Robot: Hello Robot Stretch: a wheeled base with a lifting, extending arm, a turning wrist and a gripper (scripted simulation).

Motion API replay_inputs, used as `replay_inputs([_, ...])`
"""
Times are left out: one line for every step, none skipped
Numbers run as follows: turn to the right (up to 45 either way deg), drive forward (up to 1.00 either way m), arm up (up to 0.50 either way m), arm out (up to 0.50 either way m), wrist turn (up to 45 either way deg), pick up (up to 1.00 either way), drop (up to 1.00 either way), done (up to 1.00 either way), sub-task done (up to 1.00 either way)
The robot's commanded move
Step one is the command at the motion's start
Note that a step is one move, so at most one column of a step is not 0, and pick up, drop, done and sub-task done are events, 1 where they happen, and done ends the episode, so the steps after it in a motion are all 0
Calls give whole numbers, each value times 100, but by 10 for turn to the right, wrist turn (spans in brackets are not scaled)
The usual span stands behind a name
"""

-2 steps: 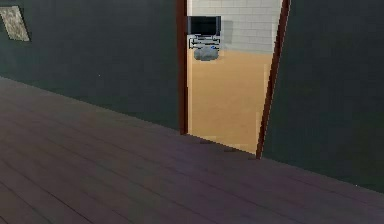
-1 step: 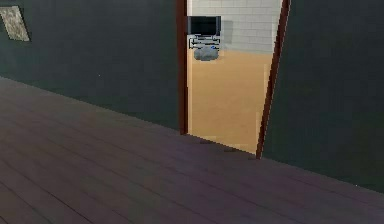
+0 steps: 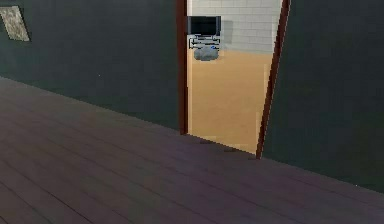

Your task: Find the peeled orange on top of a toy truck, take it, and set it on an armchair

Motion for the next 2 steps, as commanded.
replay_inputs([0, 0, 2, 0, 0, 0, 0, 0, 0])
replay_inputs([0, 0, 0, 0, -450, 0, 0, 0, 0])
